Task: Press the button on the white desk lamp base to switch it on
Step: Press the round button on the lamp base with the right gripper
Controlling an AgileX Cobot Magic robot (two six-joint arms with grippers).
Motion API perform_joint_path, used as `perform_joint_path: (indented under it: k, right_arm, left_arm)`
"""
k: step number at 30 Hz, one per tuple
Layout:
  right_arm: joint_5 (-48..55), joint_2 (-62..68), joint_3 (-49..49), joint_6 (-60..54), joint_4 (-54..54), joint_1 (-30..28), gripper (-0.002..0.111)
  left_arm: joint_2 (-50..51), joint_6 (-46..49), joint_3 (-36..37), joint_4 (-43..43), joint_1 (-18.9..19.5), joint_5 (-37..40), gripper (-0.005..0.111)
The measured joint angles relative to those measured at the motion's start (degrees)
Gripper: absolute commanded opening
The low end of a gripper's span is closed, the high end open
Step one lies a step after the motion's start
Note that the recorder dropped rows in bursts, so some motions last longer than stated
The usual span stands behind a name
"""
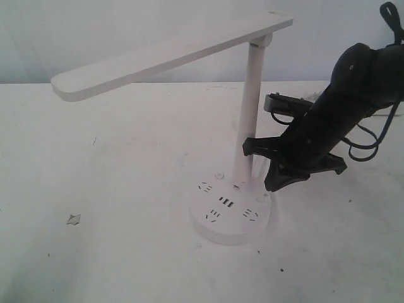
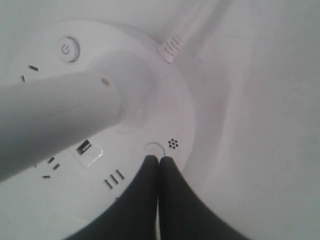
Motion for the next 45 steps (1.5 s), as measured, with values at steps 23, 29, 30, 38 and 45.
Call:
perform_joint_path:
  k: [23,29,30,38,45]
  right_arm:
    - [-1.07,0.45,0.21,-5.01,2.53,0.0,0.0]
    - [-0.09,0.45,0.21,-5.52,2.85,0.0,0.0]
    - [-0.09,0.45,0.21,-5.84,3.27,0.0,0.0]
    - [0.15,2.64,0.21,-9.01,7.22,0.0,0.0]
    - [0.15,4.36,0.21,-9.23,7.46,0.0,0.0]
  left_arm:
    - [0.0,0.0,0.0,0.0,0.0,0.0,0.0]
    - [0.0,0.0,0.0,0.0,0.0,0.0,0.0]
    - [0.0,0.0,0.0,0.0,0.0,0.0,0.0]
    - [0.0,0.0,0.0,0.0,0.0,0.0,0.0]
    - [0.0,0.0,0.0,0.0,0.0,0.0,0.0]
